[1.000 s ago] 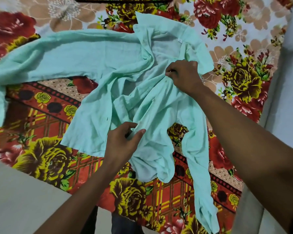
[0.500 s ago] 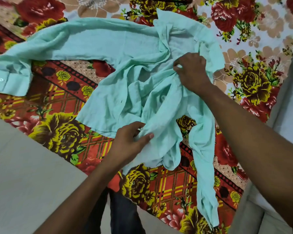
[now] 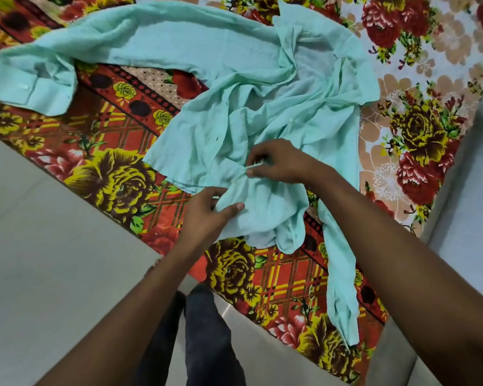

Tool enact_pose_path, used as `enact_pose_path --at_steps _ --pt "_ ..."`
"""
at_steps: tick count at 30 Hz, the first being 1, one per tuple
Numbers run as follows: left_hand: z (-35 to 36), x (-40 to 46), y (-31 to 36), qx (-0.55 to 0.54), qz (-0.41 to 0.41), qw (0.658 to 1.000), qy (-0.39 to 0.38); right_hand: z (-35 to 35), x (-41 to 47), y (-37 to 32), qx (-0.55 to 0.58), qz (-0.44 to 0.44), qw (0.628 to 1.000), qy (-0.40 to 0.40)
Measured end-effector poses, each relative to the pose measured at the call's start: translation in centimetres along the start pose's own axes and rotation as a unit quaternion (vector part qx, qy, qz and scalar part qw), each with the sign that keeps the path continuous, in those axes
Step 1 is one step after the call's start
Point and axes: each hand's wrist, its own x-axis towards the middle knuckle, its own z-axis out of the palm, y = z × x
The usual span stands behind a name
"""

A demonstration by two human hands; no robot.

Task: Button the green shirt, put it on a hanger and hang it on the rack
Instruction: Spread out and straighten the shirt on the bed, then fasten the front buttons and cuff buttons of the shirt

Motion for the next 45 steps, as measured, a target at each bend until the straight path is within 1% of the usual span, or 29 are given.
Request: enact_pose_path --at_steps 2,3,5,6,7,9,11,13,14,16,18,19,20,22,24,25,28,30,31,32,33,34,35,36,37,39,41,43,45 --pt "-0.2 -0.7 -0.5 -0.003 0.020 1.000 0.009 -0.6 -0.2 0.1 0.060 0.018 0.996 0.068" --pt "-0.2 -1.1 -0.6 -0.018 0.031 0.999 0.024 -0.7 -0.3 0.1 0.075 0.019 0.994 0.077" --pt "-0.2 -1.7 -1.2 -0.058 0.038 0.996 0.051 -0.4 -0.2 0.0 0.079 0.008 0.993 0.085" --pt "-0.1 -2.0 -1.5 -0.079 0.037 0.995 0.052 0.1 -0.2 0.1 0.062 0.003 0.991 0.115" --pt "0.0 -2.3 -1.7 -0.100 0.032 0.994 0.042 0.8 -0.1 0.1 0.025 0.000 0.986 0.164" --pt "0.3 -3.0 -2.5 -0.134 0.005 0.991 0.012 2.5 -0.6 0.1 -0.038 0.006 0.959 0.280" --pt "0.3 -3.4 -3.0 -0.134 -0.026 0.991 0.011 4.4 -2.5 -0.3 -0.005 0.018 0.923 0.385" --pt "-0.3 -3.4 -2.8 -0.074 -0.016 0.996 0.051 6.6 -4.9 -1.4 0.039 0.033 0.885 0.463" --pt "-0.7 -3.2 -2.7 -0.014 0.015 0.996 0.085 8.1 -6.0 -2.1 0.050 0.048 0.870 0.489" --pt "-1.8 -2.2 -2.2 0.095 0.089 0.979 0.155 11.1 -8.0 -3.3 0.059 0.094 0.851 0.514" --pt "-2.9 -0.4 -1.7 0.180 0.150 0.946 0.224 13.4 -8.9 -4.0 0.051 0.169 0.843 0.508" --pt "-3.4 0.8 -1.5 0.222 0.173 0.928 0.244 14.1 -8.9 -4.4 0.050 0.225 0.839 0.493" --pt "-4.0 2.2 -1.3 0.264 0.189 0.915 0.241 14.6 -8.7 -4.7 0.060 0.290 0.830 0.472" --pt "-4.9 4.9 -1.1 0.354 0.178 0.901 0.177 14.9 -8.2 -5.5 0.132 0.399 0.801 0.426" --pt "-5.5 6.9 -1.1 0.420 0.157 0.885 0.122 14.7 -7.7 -5.5 0.197 0.434 0.785 0.396" --pt "-5.8 7.6 -1.1 0.440 0.172 0.874 0.111 14.6 -7.7 -5.3 0.214 0.429 0.785 0.393" --pt "-7.2 8.4 -0.7 0.474 0.263 0.833 0.108 14.2 -8.1 -4.9 0.224 0.401 0.784 0.418" --pt "-8.4 8.1 -0.4 0.468 0.295 0.826 0.109 14.0 -9.1 -5.0 0.189 0.377 0.800 0.426" --pt "-8.9 7.8 -0.3 0.469 0.304 0.822 0.112 13.8 -9.7 -4.8 0.169 0.362 0.824 0.402" --pt "-9.4 7.1 -0.4 0.475 0.309 0.816 0.116 13.6 -10.3 -4.7 0.147 0.348 0.859 0.345" --pt "-10.1 6.4 -0.7 0.480 0.311 0.811 0.122 13.1 -10.6 -4.6 0.116 0.339 0.895 0.266" --pt "-10.9 5.5 -1.3 0.485 0.316 0.805 0.129 12.5 -10.8 -4.6 0.083 0.338 0.919 0.187" --pt "-11.6 4.6 -2.1 0.491 0.323 0.797 0.137 11.7 -11.0 -4.7 0.047 0.342 0.928 0.137" --pt "-12.5 4.0 -2.9 0.500 0.331 0.786 0.148 10.6 -10.7 -5.0 0.003 0.349 0.929 0.126" --pt "-13.1 3.5 -3.5 0.506 0.336 0.778 0.159 9.3 -10.1 -5.5 -0.040 0.356 0.923 0.143" --pt "-14.0 3.3 -4.1 0.495 0.310 0.790 0.187 6.4 -8.0 -6.6 -0.094 0.363 0.907 0.191" --pt "-13.5 3.3 -3.6 0.465 0.285 0.812 0.210 3.7 -4.9 -7.9 -0.049 0.319 0.915 0.243" --pt "-12.0 3.9 -2.0 0.435 0.282 0.831 0.205 1.9 -0.9 -9.1 0.085 0.258 0.920 0.283" --pt "-9.8 5.3 -0.1 0.421 0.279 0.845 0.172 1.6 3.5 -9.3 0.201 0.235 0.907 0.285"
